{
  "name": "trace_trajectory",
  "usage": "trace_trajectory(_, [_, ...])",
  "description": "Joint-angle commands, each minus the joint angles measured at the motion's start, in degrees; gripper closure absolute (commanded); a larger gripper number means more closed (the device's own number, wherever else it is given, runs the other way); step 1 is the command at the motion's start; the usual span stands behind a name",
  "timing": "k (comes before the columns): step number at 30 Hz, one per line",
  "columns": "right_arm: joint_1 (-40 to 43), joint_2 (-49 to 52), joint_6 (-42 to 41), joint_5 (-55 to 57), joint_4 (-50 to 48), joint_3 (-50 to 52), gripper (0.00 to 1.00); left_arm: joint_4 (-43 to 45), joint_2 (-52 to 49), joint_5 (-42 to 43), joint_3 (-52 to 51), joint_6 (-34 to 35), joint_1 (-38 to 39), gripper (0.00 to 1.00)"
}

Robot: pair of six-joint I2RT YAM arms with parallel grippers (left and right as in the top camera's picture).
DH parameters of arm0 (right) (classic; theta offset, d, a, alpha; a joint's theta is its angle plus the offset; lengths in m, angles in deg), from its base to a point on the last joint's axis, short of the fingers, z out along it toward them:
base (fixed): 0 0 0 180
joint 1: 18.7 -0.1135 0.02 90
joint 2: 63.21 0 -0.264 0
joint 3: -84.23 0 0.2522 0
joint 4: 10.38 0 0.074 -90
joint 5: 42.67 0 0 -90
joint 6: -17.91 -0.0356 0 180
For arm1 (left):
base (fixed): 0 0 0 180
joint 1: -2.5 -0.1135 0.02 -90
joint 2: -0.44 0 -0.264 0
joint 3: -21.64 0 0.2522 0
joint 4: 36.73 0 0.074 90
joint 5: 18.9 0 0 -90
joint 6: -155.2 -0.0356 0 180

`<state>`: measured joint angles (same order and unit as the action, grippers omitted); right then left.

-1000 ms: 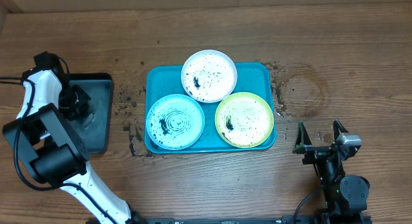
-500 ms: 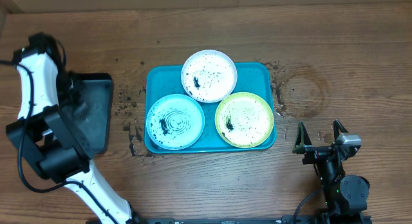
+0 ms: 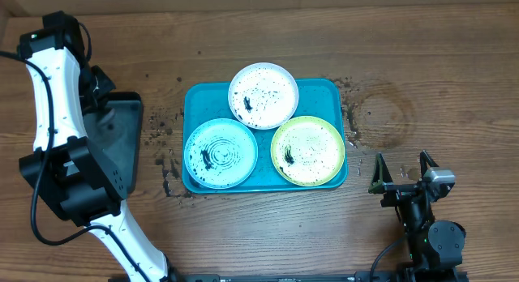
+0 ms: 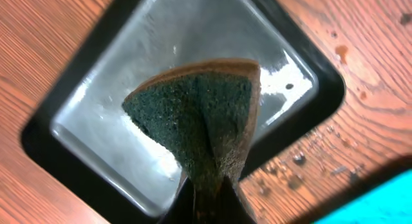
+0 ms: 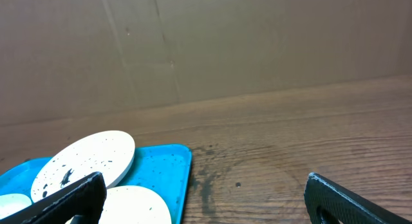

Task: Clean dirty plates on tray and stack at the side
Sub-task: 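Lift the green sponge out of the black tray with the left gripper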

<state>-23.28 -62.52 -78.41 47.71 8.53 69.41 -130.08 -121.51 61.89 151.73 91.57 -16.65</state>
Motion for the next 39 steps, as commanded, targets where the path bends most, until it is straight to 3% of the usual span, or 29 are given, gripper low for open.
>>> trace_trajectory(1, [0.2,-0.5,0.2,-0.1,-0.3,0.6,0.0,-2.1,0.2,5.7,0.4,2.4,0.2,0.96])
trace_trajectory(7, [0.2,-0.5,0.2,0.0,-0.3,0.6,0.0,-5.2,1.1,7.8,0.5,2.6,1.6,0.96])
trace_trajectory(22, [0.2,-0.5,0.2,-0.1,-0.3,0.6,0.0,-10.1,14.1,6.6,0.5,5.0,8.8,0.95])
trace_trajectory(26, [0.2,-0.5,0.2,0.0,-0.3,0.6,0.0,-12.0,16.4,2.0,0.5,8.7,11.1,0.96])
trace_trajectory(30, [0.2,-0.5,0.2,0.0,-0.3,0.6,0.0,-12.7,17.9,-4.7,0.4,17.0,11.2,0.96])
trace_trajectory(39, [0.2,-0.5,0.2,-0.1,-0.3,0.6,0.0,-7.0,17.4,-7.3,-6.1,21.4,6.2,0.96])
